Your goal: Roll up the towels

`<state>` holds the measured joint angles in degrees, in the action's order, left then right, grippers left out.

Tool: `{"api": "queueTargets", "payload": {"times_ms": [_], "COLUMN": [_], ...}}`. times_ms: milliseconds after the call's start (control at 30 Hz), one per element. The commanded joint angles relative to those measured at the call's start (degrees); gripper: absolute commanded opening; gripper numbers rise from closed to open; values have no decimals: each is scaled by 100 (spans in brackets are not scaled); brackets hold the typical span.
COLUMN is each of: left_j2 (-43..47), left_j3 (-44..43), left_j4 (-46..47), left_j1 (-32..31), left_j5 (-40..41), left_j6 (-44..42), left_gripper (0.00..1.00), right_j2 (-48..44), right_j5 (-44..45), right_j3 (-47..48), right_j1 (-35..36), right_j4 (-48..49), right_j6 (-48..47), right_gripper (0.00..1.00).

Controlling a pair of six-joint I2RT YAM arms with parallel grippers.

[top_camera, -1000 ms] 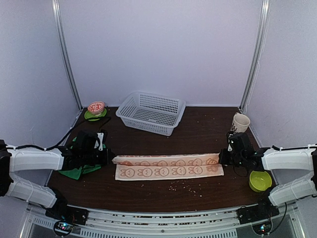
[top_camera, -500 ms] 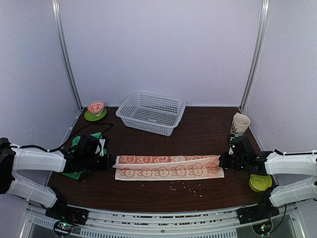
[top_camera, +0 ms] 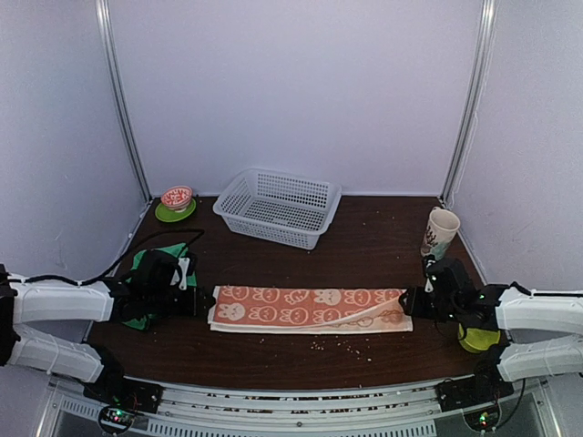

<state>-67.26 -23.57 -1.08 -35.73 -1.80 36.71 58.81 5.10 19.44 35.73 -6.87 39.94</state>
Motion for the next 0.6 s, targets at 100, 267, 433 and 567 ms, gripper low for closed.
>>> {"api": "queueTargets", "payload": {"times_ms": [100, 267, 433, 567], "left_j2": [1053, 972, -313, -1594], "left_j3": [-165, -709, -1618, -1972], "left_j4": [-802, -1170, -1042, -815], "left_j1": [-239, -242, -244, -255], "left_j5": [0, 359, 169, -14], "left_j6": [124, 137, 125, 356], "left_gripper": [67, 67, 58, 42], "right_j2": [-1051, -507, 310, 728], "right_j5": [128, 47, -334, -388], "right_j3": [352, 962, 1089, 847], "right_j1": [74, 73, 77, 261], "right_j4": [-964, -1221, -660, -254], "right_j6": [-171, -261, -17, 307], "right_gripper": [67, 55, 39, 36]}}
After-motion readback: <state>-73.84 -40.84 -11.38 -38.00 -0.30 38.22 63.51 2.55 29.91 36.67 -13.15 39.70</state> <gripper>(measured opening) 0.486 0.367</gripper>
